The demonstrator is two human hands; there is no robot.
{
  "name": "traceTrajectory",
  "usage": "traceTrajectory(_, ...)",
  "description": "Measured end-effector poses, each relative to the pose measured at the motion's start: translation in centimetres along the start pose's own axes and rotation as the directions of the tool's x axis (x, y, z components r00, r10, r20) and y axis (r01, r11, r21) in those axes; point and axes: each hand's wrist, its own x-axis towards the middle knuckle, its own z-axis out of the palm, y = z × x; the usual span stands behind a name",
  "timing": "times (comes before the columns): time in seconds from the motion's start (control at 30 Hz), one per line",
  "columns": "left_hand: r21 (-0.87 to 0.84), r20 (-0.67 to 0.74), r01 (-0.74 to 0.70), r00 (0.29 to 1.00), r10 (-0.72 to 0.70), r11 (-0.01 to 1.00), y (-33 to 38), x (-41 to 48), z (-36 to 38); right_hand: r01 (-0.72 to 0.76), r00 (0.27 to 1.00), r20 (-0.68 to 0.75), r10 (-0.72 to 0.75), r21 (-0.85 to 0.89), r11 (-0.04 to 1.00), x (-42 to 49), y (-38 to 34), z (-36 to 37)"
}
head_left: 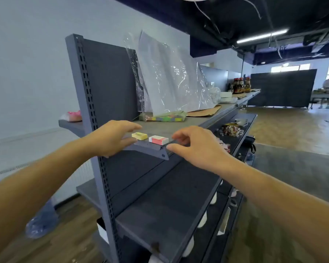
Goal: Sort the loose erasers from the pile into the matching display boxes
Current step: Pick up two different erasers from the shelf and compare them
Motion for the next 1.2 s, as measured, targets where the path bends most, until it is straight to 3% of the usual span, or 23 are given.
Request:
traceTrajectory(0.1,-0.028,0.068,0.034,0.997,-0.032,0.999,-1.4,1.4,0.5,-0.070,0.995,-0.077,0.071,0.018,0.997,1.5,0.1,1.2)
traceTrajectory(0.23,-0.024,0.205,-0.004,0.979,0.009,1.000,-2.1,2.7,0.8,-0.127,0.989,-0.073,0.125,-0.018,0.992,2.8,0.0,2.7)
traceTrajectory(0.57,-0.191,0.102,-0.006,0.994,0.026,0.982,-3.4,3.5,1.1,-0.200,0.975,-0.106,0.196,-0.019,0.980,4.5,-0.1,4.4)
traceTrajectory(0.77,-0.271,-0.078,-0.058,0.996,0.038,0.961,-1.5,3.1,1.3,-0.144,0.986,-0.080,0.145,0.021,0.989,4.2,-0.2,3.9)
traceTrajectory(0.97,-0.280,-0.304,-0.166,0.950,0.076,0.946,2.4,1.6,2.1,-0.005,0.992,-0.130,0.006,0.010,1.000,1.5,2.8,1.7)
traceTrajectory(1.2,-0.099,-0.440,-0.305,0.867,0.233,0.947,9.3,1.8,4.5,0.009,0.985,-0.171,-0.013,-0.022,1.000,-3.2,8.6,-0.7)
